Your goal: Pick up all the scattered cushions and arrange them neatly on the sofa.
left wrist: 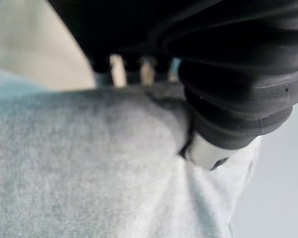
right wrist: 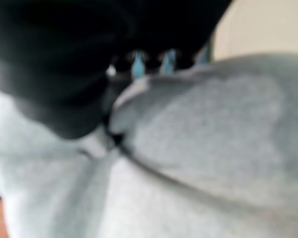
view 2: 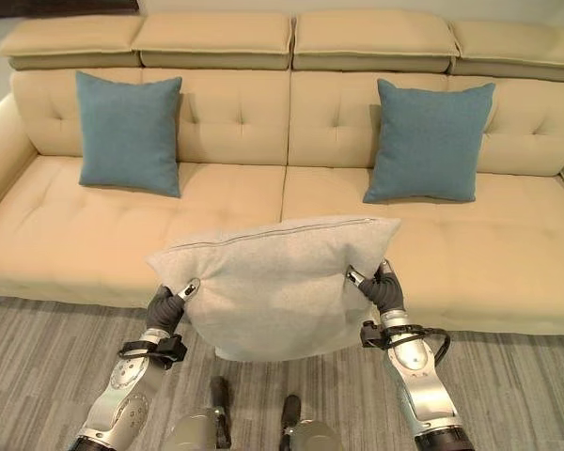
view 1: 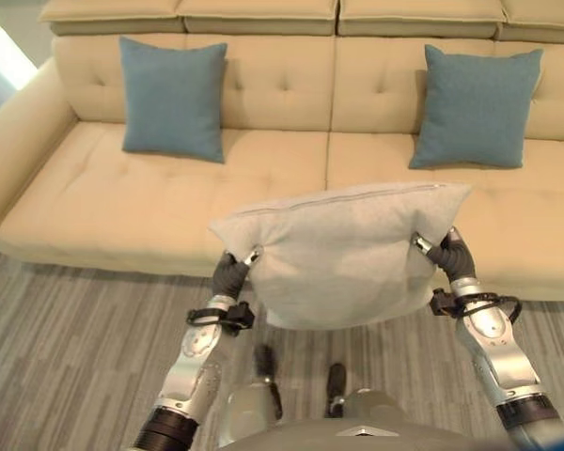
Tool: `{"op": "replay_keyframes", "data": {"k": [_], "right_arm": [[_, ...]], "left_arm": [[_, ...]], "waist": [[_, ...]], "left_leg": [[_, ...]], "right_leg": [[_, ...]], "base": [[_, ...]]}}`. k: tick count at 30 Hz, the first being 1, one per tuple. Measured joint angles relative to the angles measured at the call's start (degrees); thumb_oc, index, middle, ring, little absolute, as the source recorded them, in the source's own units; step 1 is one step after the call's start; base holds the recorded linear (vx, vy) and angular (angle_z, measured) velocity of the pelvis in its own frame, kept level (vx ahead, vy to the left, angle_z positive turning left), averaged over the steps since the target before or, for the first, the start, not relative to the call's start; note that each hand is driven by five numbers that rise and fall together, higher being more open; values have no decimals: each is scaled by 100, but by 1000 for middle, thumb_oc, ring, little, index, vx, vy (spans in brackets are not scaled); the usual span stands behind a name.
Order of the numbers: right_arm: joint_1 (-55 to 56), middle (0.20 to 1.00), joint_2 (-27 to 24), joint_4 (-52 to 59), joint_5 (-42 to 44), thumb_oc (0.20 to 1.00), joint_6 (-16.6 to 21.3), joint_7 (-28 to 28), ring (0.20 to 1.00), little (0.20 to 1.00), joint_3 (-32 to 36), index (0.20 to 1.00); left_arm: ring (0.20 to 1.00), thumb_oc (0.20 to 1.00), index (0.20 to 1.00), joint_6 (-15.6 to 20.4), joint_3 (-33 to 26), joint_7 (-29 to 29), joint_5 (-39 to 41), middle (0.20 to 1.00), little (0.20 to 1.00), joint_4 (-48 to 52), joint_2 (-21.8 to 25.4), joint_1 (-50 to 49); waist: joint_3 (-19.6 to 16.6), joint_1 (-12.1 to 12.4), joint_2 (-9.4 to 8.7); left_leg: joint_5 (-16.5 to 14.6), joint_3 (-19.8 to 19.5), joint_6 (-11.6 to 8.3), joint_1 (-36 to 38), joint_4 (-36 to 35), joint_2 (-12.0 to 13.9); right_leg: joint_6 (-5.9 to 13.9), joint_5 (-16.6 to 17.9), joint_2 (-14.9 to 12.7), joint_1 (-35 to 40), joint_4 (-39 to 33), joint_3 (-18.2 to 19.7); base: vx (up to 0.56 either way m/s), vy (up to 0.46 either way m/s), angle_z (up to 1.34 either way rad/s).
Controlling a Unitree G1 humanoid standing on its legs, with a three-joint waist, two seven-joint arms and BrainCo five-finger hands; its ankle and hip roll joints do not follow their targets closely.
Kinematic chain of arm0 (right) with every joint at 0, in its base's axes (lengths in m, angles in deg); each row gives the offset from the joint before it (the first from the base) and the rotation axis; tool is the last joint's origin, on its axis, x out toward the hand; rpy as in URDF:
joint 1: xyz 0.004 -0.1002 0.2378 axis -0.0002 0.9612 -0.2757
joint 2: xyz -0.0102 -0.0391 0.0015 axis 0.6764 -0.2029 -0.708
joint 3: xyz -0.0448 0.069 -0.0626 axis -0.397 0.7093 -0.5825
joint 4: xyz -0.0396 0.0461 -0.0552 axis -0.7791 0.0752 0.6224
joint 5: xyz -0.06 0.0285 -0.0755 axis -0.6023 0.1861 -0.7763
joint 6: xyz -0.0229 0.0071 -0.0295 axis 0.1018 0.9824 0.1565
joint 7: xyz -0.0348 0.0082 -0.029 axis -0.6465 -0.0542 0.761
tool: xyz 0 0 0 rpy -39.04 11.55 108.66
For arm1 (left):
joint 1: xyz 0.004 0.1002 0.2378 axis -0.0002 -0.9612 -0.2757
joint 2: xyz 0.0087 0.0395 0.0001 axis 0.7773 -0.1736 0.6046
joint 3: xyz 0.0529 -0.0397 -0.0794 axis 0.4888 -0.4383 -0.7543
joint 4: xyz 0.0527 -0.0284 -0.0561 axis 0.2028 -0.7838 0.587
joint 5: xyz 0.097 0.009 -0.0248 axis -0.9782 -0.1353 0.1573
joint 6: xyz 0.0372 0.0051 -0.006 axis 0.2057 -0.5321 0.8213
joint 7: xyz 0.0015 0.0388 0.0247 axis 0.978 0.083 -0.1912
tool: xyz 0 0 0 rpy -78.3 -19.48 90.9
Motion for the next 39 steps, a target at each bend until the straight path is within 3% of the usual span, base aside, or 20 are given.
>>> {"op": "replay_keyframes", "data": {"k": [2,4,5,8,10,14,15,17,20,22,23,25,26,29,30,31,33,36,38,39], "right_arm": [[46,200,96,-6,-4,200,-21,51,200,200,-12,200],[50,200,144,8,0,200,-24,18,200,200,-3,200],[59,200,110,43,1,200,-23,16,200,200,57,200],[42,200,195,133,1,200,-20,-9,200,200,91,200],[20,200,210,143,0,200,-17,7,200,200,62,200],[-11,200,219,138,-3,200,-19,43,200,200,-155,200],[-133,200,217,130,-4,200,-18,72,200,200,-291,200],[-151,200,212,127,-3,200,-19,67,200,200,-313,200],[-119,200,220,109,-4,200,-19,63,200,200,-323,200],[-116,200,194,70,-3,200,-12,41,200,200,-320,200],[-116,200,134,56,-3,200,14,54,200,200,-360,200],[62,200,111,91,-2,200,-2,82,200,200,-292,200],[83,200,96,48,-2,200,-6,86,200,200,-240,200],[67,200,95,51,48,200,-4,71,200,200,-4,200],[25,200,160,46,56,200,-1,59,200,200,12,200],[-12,200,160,7,58,200,0,43,200,200,8,200],[24,200,169,-32,62,200,-5,44,200,200,-55,200],[26,200,212,-129,159,200,-14,34,200,200,-26,200],[-133,200,213,-106,153,200,-34,6,200,200,-12,200],[-214,200,175,-91,152,200,-45,8,200,200,-14,200]], "left_arm": [[200,200,200,-30,-44,-7,-1,200,200,0,22,-82],[200,200,200,-46,-19,-2,-4,200,200,0,24,-92],[200,200,200,-47,12,16,-5,200,200,7,-4,-55],[200,200,200,-53,-6,-4,-24,200,200,12,74,82],[200,200,200,-22,-110,-19,-158,200,200,29,136,148],[200,200,200,24,-282,-46,-184,200,200,43,253,161],[200,200,200,28,-411,-112,-182,200,200,42,260,112],[200,200,200,29,-425,-109,-184,200,200,44,290,117],[200,200,200,27,-402,-108,-183,200,200,44,304,40],[200,200,200,23,-373,-100,-191,200,200,54,228,-50],[200,200,200,26,-431,-97,-254,200,200,55,183,-81],[200,200,200,16,-355,-72,-313,200,200,67,229,-53],[200,200,200,9,-314,-11,-370,200,200,69,198,-100],[200,200,200,-5,-160,24,-367,200,200,67,20,-112],[200,200,200,-2,-165,12,-365,200,200,76,4,-104],[200,200,200,-3,-167,-5,-365,200,200,74,9,-89],[200,200,200,-10,-199,-19,-367,200,200,64,37,-96],[200,200,200,-46,-184,-14,-374,200,200,58,33,-72],[200,200,200,-69,-149,-14,-364,200,200,64,81,-9],[200,200,200,-67,-148,-16,-363,200,200,71,114,14]], "waist": [[9,44,-5],[-17,-88,104],[-67,-184,255],[-60,-273,219],[-27,-242,340],[9,-216,390],[25,-55,406],[21,-99,392],[-55,-91,175],[-55,-109,250],[-55,-102,258],[-79,-236,183],[-128,-242,200],[-86,-93,160],[-86,38,97],[-75,91,28],[-55,53,18],[-40,9,-138],[-7,-53,-58],[-28,-39,165]], "left_leg": [[108,28,150,125,83,69],[149,43,191,410,96,-108],[517,29,561,600,26,-157],[342,288,808,843,-75,-466],[160,445,924,1053,-22,-672],[-72,626,1113,1236,-101,-810],[-57,886,1107,1361,-247,-794],[-89,943,1066,1386,-272,-798],[-149,955,947,1399,-235,-878],[-197,934,801,1390,-181,-684],[-286,829,658,1371,-179,-621],[-306,619,512,1269,34,-476],[-305,588,451,1320,71,-365],[-258,293,199,527,2367,172],[-613,-351,119,161,2644,-25],[-597,-745,123,58,1613,-326],[-253,-826,115,38,109,-209],[-157,-376,166,426,235,-231],[103,-270,683,1100,-403,-924],[347,-233,961,1277,-381,-857]], "right_leg": [[19,-10,86,129,-20,210],[135,-96,90,294,-2,364],[178,-187,115,330,76,484],[406,-411,-240,220,464,680],[701,-745,-563,-212,1650,800],[945,-1104,-889,-1076,3080,753],[947,-1055,-957,-1350,2904,687],[963,-834,-1020,-1498,2331,567],[894,54,-1059,-1350,1489,495],[699,162,-889,-1259,1302,432],[926,-124,-870,-1638,1942,302],[857,-293,-705,-1603,1757,406],[460,-219,-611,-1473,1651,263],[32,-467,-325,-718,1146,-159],[56,-396,-208,-534,922,22],[291,-227,-131,-394,528,136],[324,-137,181,-73,146,255],[408,-173,267,106,82,341],[408,-176,213,391,119,531],[450,-269,358,412,318,633]], "base": [[203,146,-73],[143,133,-61],[251,273,-44],[147,192,-37],[99,182,-48],[117,107,-24],[73,-8,-70],[36,-4,-44],[102,-57,-1],[387,-256,-12],[103,-110,-1],[124,-155,49],[202,-246,85],[244,-148,44],[250,12,-29],[381,110,-52],[367,167,-50],[327,264,-26],[305,324,-27],[162,245,-43]]}}
